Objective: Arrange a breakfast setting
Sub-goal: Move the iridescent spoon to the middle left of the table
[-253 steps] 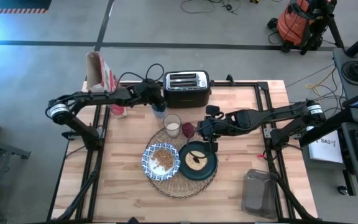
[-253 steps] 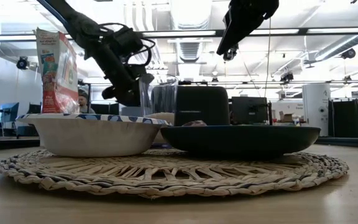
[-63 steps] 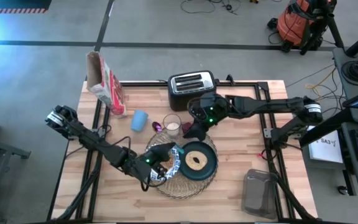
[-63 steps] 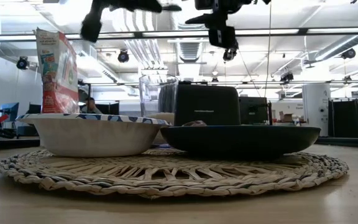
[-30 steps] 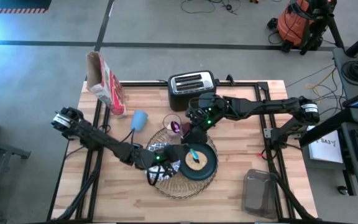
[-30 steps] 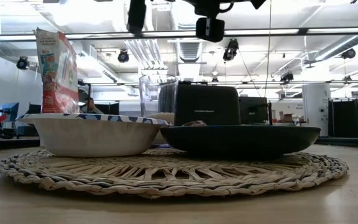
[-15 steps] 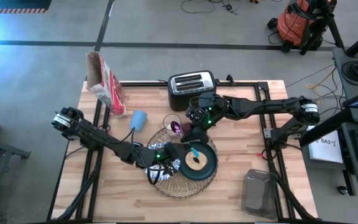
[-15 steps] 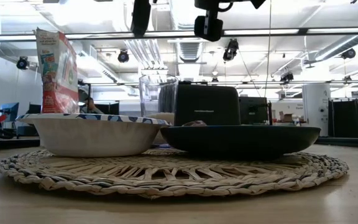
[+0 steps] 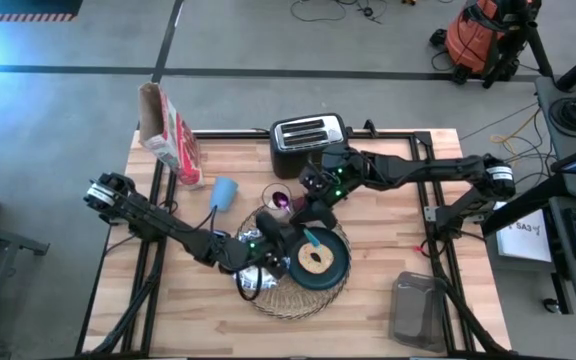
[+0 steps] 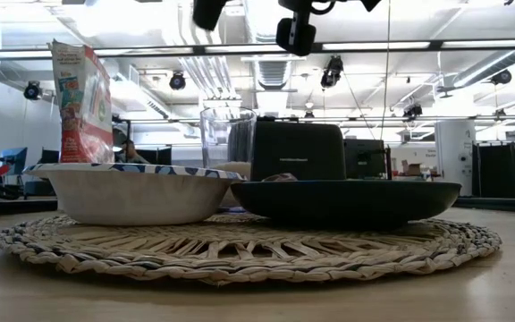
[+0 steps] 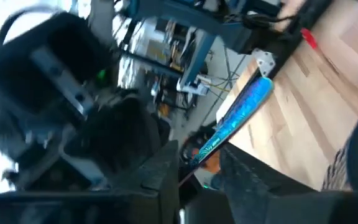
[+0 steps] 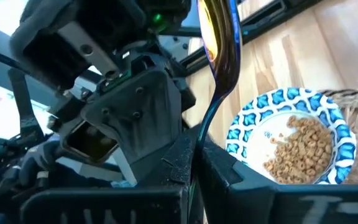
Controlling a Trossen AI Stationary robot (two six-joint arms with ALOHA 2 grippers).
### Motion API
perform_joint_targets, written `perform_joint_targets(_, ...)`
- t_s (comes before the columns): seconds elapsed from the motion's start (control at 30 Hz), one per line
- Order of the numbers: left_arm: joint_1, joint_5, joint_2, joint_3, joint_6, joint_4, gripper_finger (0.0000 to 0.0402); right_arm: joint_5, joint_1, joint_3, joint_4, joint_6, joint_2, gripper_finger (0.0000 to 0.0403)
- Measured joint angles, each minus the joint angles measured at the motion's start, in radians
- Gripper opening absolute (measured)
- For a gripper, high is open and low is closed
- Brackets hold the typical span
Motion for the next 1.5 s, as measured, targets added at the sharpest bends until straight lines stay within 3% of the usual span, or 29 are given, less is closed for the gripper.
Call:
perform_joint_targets(0.2,-0.008,-0.095,0.001,0.041,-0.251,-0.047,0.0139,0.009,-0.011,0.001,0.002,0.007,-0.002,0.0008)
perform_joint_targets(0.4,-0.021,-0.171,-0.008,0.066,-0.503,-0.187,0.0145,-0.012,-0.020,-0.007,-0.035,-0.026,0.005,0.0006)
perform_joint_targets(0.6,-0.026,-0.314,-0.005,0.060,-0.524,-0.209,0.0145,0.004,-0.038,-0.001,-0.034,-0.090,0.003,0.0007)
perform_joint_targets(0.87,-0.030,-0.331,-0.005,0.058,-0.696,-0.213,0.0145,0.071,-0.070,-0.001,-0.038,-0.225,-0.017,0.0007)
perform_joint_targets(1.03,-0.030,-0.325,-0.005,0.057,-0.705,-0.180,0.0145,0.103,-0.110,-0.001,-0.032,-0.285,-0.033,0.0008)
perform_joint_targets(1.2,-0.024,-0.315,-0.005,0.056,-0.732,-0.097,0.0145,0.213,-0.137,-0.001,-0.027,-0.355,-0.033,0.0008)
perform_joint_targets(1.3,-0.006,-0.314,-0.006,0.056,-0.865,-0.037,0.0145,0.287,-0.136,-0.001,0.030,-0.421,-0.033,0.0008)
perform_joint_targets(1.5,0.036,-0.334,-0.006,0.056,-1.068,-0.031,0.0145,0.291,-0.107,0.000,0.248,-0.497,-0.033,0.0008)
